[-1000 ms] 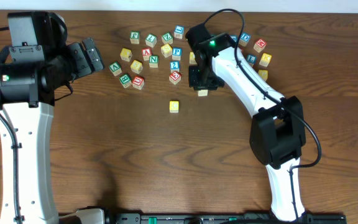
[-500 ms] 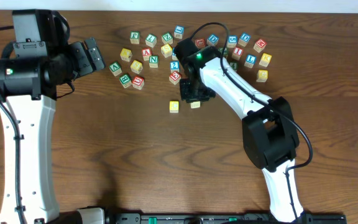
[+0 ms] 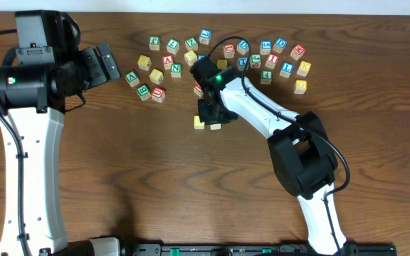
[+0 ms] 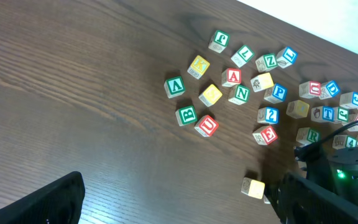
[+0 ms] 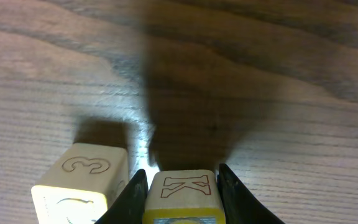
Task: Spell out CORL
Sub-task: 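Place the O block beside the C block and open the right gripper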
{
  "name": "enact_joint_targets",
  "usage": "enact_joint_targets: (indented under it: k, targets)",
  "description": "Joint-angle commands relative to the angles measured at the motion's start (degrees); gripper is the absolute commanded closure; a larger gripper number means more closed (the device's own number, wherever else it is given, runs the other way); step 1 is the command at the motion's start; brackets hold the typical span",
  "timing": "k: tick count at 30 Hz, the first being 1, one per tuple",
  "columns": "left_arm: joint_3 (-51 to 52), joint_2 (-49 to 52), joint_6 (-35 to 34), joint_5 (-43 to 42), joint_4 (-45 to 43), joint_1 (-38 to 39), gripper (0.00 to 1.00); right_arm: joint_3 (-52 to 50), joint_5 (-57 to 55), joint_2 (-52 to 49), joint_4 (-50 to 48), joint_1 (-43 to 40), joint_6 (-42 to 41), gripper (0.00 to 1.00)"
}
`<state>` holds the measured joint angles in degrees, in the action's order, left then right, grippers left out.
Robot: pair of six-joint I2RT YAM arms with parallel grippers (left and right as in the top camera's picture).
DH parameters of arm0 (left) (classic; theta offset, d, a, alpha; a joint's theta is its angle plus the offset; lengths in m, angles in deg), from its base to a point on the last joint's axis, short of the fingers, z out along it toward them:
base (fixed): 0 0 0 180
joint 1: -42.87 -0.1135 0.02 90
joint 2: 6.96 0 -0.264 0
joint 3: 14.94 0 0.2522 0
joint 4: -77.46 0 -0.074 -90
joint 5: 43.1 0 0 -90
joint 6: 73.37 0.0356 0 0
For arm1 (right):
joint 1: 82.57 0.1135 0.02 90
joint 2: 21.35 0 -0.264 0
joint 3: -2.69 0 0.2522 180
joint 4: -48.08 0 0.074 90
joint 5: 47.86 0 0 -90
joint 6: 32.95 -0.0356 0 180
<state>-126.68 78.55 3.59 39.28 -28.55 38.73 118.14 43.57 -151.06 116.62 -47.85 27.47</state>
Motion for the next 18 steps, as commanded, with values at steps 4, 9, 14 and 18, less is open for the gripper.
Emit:
enact_joint_targets:
  k: [4,9,14,18]
  targets:
    - [0.24,0.44,0.76,-0.55,0.13,-0.17,0.01,-0.46,-1.55,-0.52,-0.42,0.74,-2.23,0.75]
    - [0.24,0.44,0.76,-0.55,0.13,-0.17,0.01,-0.46,-1.57,-0.52,-0.63,0.74,-3.21,0.7]
    - [0.24,0.44,0.76,-0.55,0.13,-0.17,0.01,-0.46,-1.53,-0.55,-1.03,0.74,-3.21,0.66]
    - [0.24,0.44,0.76,-0.55,0.13,-0.17,0.01,-0.46,-1.53,-0.55,-1.01,0.74,-3.19,0.64]
